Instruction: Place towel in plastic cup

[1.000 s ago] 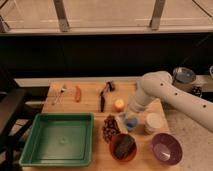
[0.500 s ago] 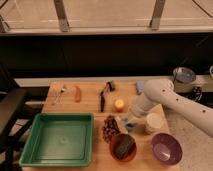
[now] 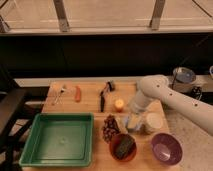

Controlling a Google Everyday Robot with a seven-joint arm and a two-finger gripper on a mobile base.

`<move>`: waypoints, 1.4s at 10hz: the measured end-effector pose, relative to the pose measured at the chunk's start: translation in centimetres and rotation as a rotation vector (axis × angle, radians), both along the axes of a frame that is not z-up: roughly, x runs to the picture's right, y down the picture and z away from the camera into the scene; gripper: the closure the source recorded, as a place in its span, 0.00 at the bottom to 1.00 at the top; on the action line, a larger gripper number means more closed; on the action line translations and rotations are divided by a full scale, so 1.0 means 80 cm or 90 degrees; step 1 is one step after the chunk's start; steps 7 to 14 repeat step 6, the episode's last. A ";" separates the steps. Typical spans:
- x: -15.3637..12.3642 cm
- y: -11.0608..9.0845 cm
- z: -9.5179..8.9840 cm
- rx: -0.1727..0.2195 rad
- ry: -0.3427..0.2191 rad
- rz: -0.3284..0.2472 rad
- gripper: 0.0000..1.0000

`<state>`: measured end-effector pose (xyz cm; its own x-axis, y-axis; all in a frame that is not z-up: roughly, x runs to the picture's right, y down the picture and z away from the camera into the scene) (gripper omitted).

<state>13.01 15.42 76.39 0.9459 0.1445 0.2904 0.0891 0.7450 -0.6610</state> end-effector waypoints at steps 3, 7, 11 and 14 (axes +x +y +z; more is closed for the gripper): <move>0.009 -0.021 -0.025 0.008 0.019 -0.014 0.30; 0.009 -0.065 -0.064 0.020 0.009 -0.031 0.30; 0.009 -0.065 -0.064 0.020 0.009 -0.031 0.30; 0.009 -0.065 -0.064 0.020 0.009 -0.031 0.30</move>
